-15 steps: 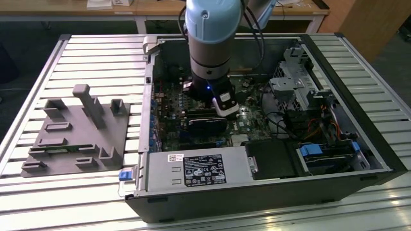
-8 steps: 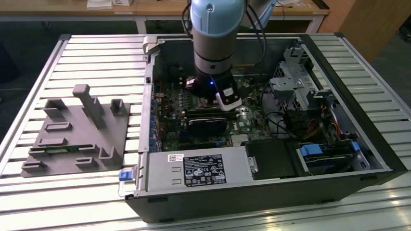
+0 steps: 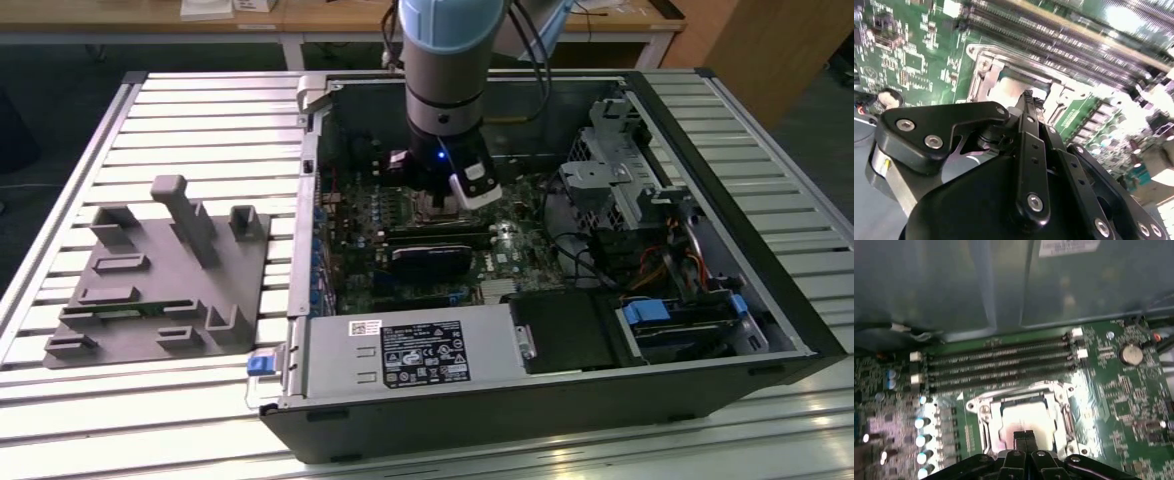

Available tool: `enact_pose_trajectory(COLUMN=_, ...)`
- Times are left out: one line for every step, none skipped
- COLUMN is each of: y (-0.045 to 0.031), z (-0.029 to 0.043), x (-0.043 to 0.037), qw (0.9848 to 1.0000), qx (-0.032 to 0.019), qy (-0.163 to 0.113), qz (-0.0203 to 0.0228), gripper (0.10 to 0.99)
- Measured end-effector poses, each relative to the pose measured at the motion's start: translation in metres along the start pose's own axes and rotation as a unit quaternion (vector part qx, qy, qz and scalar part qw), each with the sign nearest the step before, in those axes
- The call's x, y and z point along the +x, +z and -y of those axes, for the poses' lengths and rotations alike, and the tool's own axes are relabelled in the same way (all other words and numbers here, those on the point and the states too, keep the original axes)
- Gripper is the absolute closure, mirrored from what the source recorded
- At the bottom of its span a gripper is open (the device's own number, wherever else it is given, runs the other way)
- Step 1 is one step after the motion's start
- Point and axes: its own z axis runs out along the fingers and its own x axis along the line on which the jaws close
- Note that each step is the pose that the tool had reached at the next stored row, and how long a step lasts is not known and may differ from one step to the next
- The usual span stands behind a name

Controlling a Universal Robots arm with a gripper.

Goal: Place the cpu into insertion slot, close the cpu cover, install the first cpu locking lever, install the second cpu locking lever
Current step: 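Install the second cpu locking lever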

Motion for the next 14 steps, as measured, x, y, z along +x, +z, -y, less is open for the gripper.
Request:
enact_pose_trajectory(y=0.0005, z=-0.0022, x=-0.0004, qw=1.0, qx=0.0026, qy=0.0, qz=0.0004, gripper=0.98)
enact_pose_trajectory(y=0.0009, z=-0.0039, x=-0.0009, qw=1.0, qx=0.006, qy=0.0, qz=0.001, gripper=0.98)
enact_pose_trajectory(y=0.0013, z=-0.0054, x=-0.0014, qw=1.0, qx=0.0098, qy=-0.001, qz=0.0017, gripper=0.98)
enact_pose_trajectory(y=0.0017, z=-0.0072, x=-0.0018, qw=0.9999, qx=0.0133, qy=-0.001, qz=0.0023, gripper=0.98)
enact_pose_trajectory(y=0.0021, z=-0.0093, x=-0.002, qw=0.9999, qx=0.0163, qy=-0.001, qz=0.0027, gripper=0.98)
enact_pose_trajectory(y=0.0027, z=-0.0116, x=-0.0022, qw=0.9998, qx=0.0185, qy=-0.001, qz=0.0032, gripper=0.98)
enact_pose_trajectory(y=0.0031, z=-0.0133, x=-0.0023, qw=0.9998, qx=0.0193, qy=-0.001, qz=0.0033, gripper=0.98)
enact_pose_trajectory(y=0.0033, z=-0.0142, x=-0.0024, qw=0.9998, qx=0.0194, qy=-0.001, qz=0.0033, gripper=0.98)
enact_pose_trajectory(y=0.0033, z=-0.0144, x=-0.0024, qw=0.9998, qx=0.0195, qy=-0.001, qz=0.0033, gripper=0.98)
enact_pose_trajectory(y=0.0033, z=-0.0144, x=-0.0024, qw=0.9998, qx=0.0195, qy=-0.001, qz=0.0033, gripper=0.98)
enact_pose_trajectory(y=0.0033, z=-0.0145, x=-0.0023, qw=0.9998, qx=0.0195, qy=-0.001, qz=0.0033, gripper=0.98)
enact_pose_trajectory(y=0.0034, z=-0.0146, x=-0.0023, qw=0.9998, qx=0.0195, qy=-0.001, qz=0.0033, gripper=0.98)
enact_pose_trajectory(y=0.0034, z=-0.0146, x=-0.0023, qw=0.9998, qx=0.0195, qy=-0.001, qz=0.0033, gripper=0.98)
enact_pose_trajectory(y=0.0034, z=-0.0146, x=-0.0023, qw=0.9998, qx=0.0195, qy=-0.001, qz=0.0033, gripper=0.98)
